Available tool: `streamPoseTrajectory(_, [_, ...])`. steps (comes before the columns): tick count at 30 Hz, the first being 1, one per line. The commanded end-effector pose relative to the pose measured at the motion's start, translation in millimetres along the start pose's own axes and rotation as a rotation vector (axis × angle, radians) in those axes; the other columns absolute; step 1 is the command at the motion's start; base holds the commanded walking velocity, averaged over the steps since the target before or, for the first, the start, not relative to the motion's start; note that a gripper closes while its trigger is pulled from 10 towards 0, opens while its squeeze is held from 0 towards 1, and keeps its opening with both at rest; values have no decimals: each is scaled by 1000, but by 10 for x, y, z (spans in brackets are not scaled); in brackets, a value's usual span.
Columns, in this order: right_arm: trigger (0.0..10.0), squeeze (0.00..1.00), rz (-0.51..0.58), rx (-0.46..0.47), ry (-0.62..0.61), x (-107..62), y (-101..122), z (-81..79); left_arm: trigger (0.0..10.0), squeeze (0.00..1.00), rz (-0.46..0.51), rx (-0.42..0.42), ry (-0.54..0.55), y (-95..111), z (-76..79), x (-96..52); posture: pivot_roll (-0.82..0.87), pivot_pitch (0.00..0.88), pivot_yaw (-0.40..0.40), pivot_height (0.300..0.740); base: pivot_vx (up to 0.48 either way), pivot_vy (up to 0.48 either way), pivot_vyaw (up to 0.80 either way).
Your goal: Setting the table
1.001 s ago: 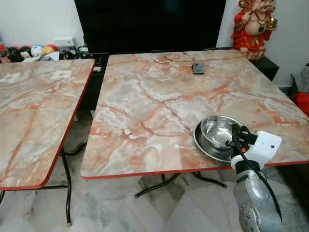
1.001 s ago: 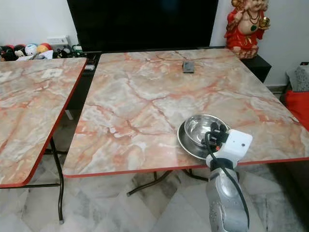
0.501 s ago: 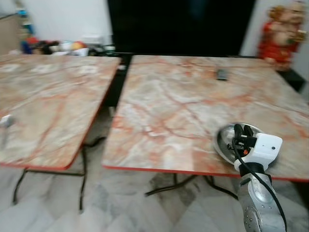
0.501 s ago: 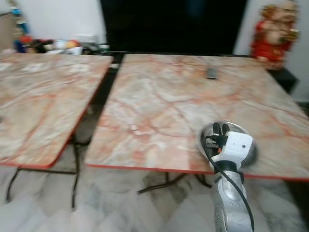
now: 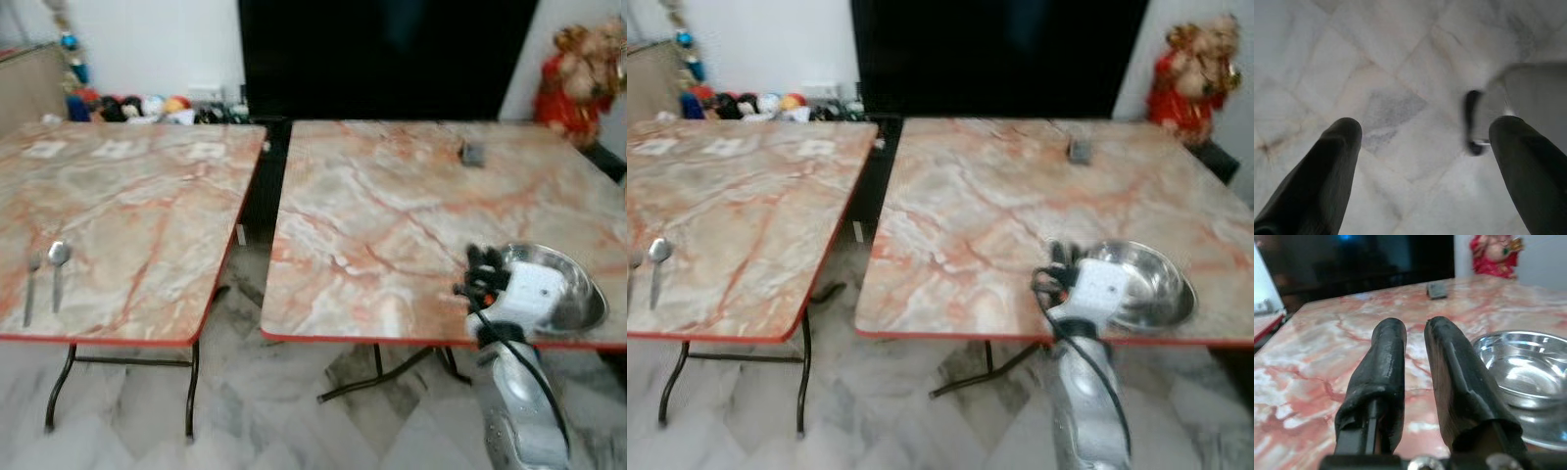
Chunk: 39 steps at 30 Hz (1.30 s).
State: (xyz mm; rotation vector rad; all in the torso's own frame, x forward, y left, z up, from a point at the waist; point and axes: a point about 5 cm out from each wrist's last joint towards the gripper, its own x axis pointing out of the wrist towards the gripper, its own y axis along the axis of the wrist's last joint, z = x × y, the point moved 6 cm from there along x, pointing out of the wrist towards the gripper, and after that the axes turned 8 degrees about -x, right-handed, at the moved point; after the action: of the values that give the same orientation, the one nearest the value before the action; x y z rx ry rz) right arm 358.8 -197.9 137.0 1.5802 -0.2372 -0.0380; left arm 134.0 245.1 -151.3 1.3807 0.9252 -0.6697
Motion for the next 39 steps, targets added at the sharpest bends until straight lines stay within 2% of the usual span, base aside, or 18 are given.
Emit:
streamPoseTrajectory(1, [10000,0,20,5,26,26,60,-117,10000,0,-11,-2,19,-45,-74,-20,-19,7,-9,740,0,480,0])
streamPoseTrajectory(23, [10000,0,7,36,2,85,44,-156,10000,0,-10,-11,24,-69,-100,-33,-6,40,-5,740,0,480,0])
streamPoseTrajectory(39, [10000,0,-3,49,9,109,35,-230,10000,0,-10,-16,10,-94,25,-21,0,52,-14,740,0,480,0])
